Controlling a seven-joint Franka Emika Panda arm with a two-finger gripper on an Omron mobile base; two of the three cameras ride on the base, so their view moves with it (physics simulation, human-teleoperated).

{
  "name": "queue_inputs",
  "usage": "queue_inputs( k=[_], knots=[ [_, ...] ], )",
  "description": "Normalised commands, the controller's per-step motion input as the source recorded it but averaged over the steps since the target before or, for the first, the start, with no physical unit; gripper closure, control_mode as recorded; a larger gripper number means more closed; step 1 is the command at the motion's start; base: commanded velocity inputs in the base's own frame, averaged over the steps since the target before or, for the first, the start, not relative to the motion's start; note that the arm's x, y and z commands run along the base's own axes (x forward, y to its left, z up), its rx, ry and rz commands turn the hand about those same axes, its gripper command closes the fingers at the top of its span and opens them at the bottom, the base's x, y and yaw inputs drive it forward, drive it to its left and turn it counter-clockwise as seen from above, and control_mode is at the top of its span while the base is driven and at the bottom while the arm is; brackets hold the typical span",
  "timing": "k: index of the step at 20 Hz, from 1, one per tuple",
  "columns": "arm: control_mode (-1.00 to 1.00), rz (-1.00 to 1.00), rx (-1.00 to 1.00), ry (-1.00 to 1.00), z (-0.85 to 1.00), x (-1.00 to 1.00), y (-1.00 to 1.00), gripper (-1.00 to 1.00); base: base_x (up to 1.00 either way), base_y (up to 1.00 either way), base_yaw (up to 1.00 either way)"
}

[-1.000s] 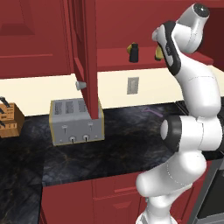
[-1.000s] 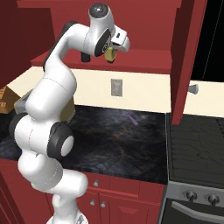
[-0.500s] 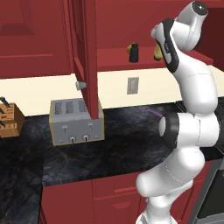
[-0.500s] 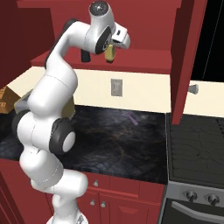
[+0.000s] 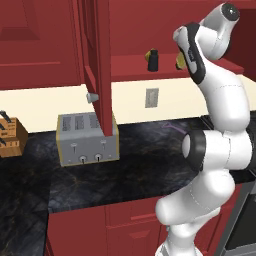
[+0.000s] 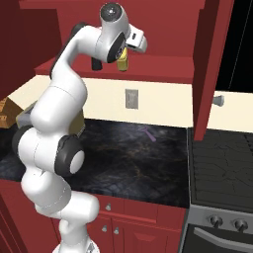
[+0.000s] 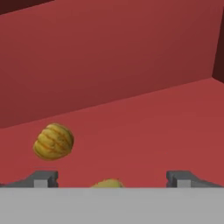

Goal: Pick the mustard and shaker from the counter and place them in the cabinet.

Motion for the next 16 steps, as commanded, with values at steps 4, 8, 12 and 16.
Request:
queue_inputs(
  k=[4, 8, 12, 16],
  knots=[
    [-1.0, 0.0, 0.0, -0.06, -0.03, 0.32, 0.09, -1.0, 0.0, 0.0, 0.0],
    [-1.0, 0.0, -0.01, 0.0, -0.11, 0.61, 0.12, -1.0, 0.0, 0.0, 0.0],
    [-1.0, 0.0, 0.0, 0.0, -0.07, 0.56, 0.03, -1.0, 0.0, 0.0, 0.0],
    [-1.0, 0.0, -0.01, -0.01, -0.04, 0.46, 0.09, -1.0, 0.0, 0.0, 0.0]
  ],
)
